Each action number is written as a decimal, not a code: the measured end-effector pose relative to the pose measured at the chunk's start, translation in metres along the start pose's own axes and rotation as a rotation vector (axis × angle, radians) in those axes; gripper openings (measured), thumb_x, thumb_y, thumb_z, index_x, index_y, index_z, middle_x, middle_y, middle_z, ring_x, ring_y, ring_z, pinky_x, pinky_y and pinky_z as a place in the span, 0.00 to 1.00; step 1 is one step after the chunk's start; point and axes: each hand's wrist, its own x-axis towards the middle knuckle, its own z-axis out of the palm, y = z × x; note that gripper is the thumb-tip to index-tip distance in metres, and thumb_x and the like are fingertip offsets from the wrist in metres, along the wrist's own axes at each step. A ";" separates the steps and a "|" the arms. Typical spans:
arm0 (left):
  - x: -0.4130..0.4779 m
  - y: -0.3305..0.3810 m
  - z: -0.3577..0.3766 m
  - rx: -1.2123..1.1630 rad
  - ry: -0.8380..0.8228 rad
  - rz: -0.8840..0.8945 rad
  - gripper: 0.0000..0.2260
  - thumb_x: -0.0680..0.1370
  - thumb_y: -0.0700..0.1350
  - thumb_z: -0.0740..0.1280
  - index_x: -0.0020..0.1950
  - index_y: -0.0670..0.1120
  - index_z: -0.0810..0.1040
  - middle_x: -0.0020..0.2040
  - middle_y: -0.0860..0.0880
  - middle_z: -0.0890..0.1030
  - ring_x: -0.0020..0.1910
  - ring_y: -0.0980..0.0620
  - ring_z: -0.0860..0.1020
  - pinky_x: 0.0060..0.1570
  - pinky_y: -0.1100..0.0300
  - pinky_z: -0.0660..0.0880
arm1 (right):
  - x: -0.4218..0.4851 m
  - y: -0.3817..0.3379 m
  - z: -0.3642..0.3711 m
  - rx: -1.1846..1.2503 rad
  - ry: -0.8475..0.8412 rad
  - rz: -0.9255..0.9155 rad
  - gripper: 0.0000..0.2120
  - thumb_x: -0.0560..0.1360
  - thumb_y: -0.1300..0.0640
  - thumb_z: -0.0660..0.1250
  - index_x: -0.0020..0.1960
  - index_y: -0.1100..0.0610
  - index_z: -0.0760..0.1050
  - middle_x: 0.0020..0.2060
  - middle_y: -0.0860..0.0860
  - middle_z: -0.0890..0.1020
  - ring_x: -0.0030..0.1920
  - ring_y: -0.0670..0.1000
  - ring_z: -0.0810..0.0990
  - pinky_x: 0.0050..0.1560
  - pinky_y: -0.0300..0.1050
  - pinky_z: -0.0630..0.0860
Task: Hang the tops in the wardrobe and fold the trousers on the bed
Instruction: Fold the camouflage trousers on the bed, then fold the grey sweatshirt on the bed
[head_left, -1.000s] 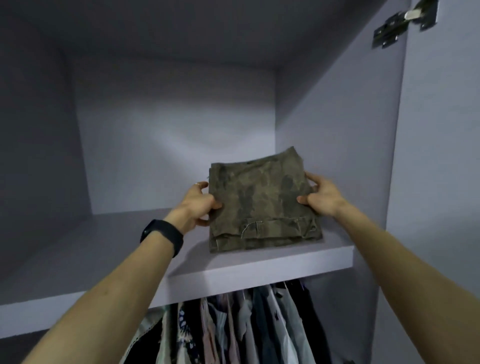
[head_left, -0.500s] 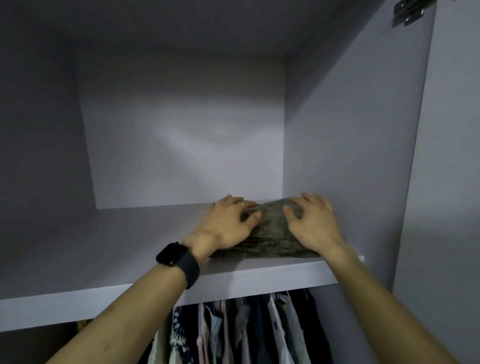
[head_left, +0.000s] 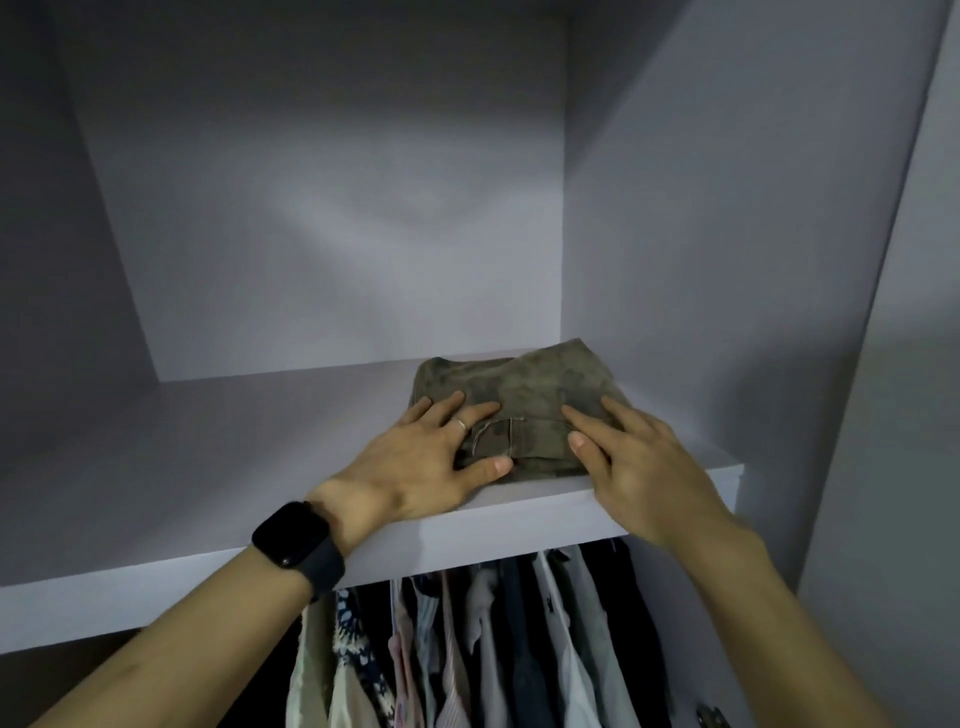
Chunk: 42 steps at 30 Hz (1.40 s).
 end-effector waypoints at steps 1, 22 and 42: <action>0.006 0.000 0.000 0.005 -0.029 -0.001 0.39 0.70 0.80 0.46 0.79 0.69 0.46 0.83 0.53 0.48 0.82 0.45 0.46 0.78 0.53 0.45 | 0.007 0.002 0.002 -0.016 -0.028 -0.002 0.21 0.85 0.45 0.52 0.77 0.41 0.65 0.78 0.56 0.64 0.79 0.55 0.59 0.79 0.50 0.54; 0.192 -0.009 0.015 0.074 -0.223 -0.197 0.35 0.79 0.71 0.51 0.82 0.61 0.43 0.83 0.49 0.43 0.81 0.36 0.42 0.79 0.40 0.48 | 0.207 0.052 0.047 -0.493 -0.543 0.187 0.25 0.86 0.51 0.46 0.83 0.47 0.49 0.82 0.49 0.51 0.81 0.57 0.51 0.78 0.60 0.53; 0.058 0.010 -0.032 0.011 0.053 0.097 0.25 0.82 0.61 0.58 0.78 0.58 0.62 0.75 0.50 0.68 0.72 0.46 0.67 0.71 0.47 0.66 | 0.062 -0.014 -0.001 -0.251 -0.061 0.266 0.21 0.82 0.49 0.59 0.75 0.45 0.70 0.76 0.48 0.67 0.72 0.57 0.66 0.68 0.52 0.70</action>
